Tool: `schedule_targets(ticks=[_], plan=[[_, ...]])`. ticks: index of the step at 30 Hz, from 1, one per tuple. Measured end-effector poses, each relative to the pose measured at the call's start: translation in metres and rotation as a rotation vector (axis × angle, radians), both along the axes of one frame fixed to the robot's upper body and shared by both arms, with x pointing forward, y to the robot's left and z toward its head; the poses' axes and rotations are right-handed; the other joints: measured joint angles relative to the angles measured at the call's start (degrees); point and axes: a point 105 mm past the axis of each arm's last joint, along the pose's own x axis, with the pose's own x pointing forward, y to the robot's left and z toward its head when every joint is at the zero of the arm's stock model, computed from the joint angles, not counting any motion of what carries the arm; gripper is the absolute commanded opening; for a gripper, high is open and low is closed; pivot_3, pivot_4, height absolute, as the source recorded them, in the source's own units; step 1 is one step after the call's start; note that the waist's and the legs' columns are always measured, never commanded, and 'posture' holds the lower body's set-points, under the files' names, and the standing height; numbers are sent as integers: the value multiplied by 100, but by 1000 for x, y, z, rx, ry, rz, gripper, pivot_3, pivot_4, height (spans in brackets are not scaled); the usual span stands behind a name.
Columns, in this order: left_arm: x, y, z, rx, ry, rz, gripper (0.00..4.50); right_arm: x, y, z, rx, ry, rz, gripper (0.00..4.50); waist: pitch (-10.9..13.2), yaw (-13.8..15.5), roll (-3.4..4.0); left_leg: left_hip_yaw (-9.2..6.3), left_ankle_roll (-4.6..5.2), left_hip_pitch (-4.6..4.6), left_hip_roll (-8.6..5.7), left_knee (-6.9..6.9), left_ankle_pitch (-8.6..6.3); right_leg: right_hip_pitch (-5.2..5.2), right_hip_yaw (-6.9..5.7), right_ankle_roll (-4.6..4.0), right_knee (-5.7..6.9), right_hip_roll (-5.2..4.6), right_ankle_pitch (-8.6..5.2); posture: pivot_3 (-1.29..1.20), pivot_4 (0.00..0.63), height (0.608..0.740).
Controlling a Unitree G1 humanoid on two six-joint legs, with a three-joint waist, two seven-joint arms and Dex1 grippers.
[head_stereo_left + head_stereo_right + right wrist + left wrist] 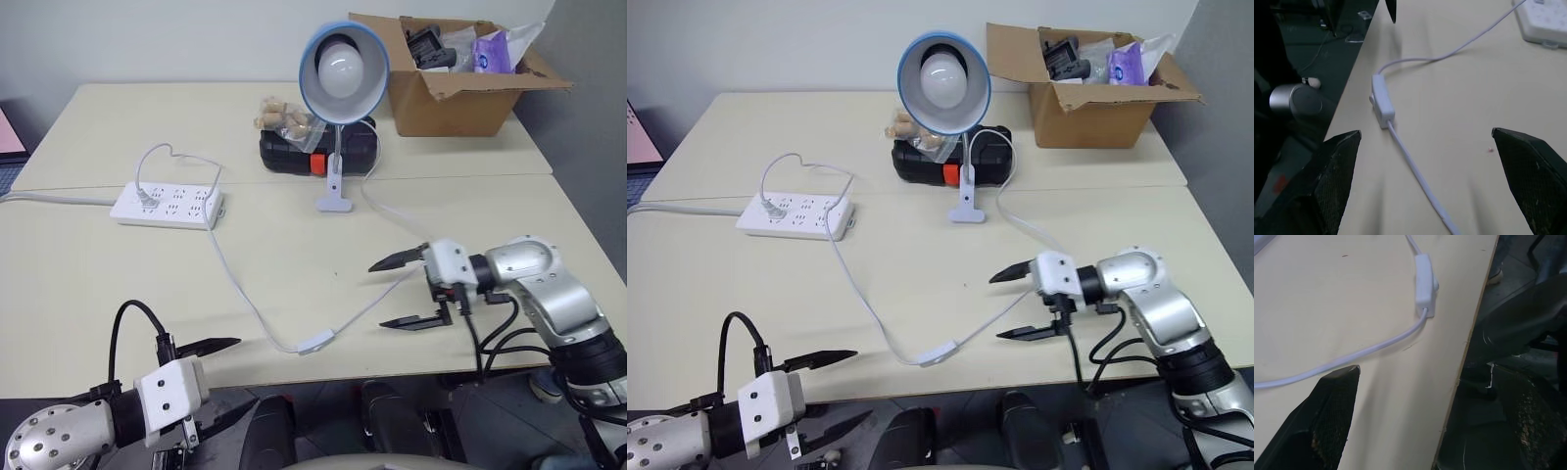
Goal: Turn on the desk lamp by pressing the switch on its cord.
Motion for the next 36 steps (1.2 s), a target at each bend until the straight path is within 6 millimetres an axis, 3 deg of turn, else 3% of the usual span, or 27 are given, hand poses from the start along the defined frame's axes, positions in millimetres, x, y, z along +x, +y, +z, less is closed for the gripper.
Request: schedule_targets(ticks=[5,11,15,26,29,36], plan=[[-1,-1,1,-4,-1,0,4473,-9,27,-10,-41,18,99,4500,0,1,0,2,0,-5,0,0,0,-4,0,-1,0,-1,-1,0,150,740],[2,-4,3,-11,-23,-1,4473,-2,46,-23,-94,8,129,4500,-1,3,-1,0,0,-4,0,0,0,-4,-4,-2,0,-1,-1,0,150,740],[4,-5,3,-18,-30,2,4473,1,47,-38,-139,22,119,4500,0,3,-1,3,0,-5,0,0,0,-4,-2,-2,0,-1,-1,0,150,740],[6,-8,-2,-30,-25,-5,4473,-2,53,-52,-189,63,118,4500,0,1,-1,1,0,-4,1,0,0,-4,-3,-3,2,1,-1,0,150,740],[7,-9,-2,-30,-26,-6,4500,-1,56,-53,-180,69,114,3999,0,1,-1,-1,0,-4,2,-1,0,-4,-5,-3,3,1,-1,0,150,740],[9,-6,-3,-29,-24,2,4500,1,58,-59,-187,59,108,2231,-1,1,-1,0,0,-4,2,-1,0,-4,-5,-3,2,1,-1,0,150,740]])
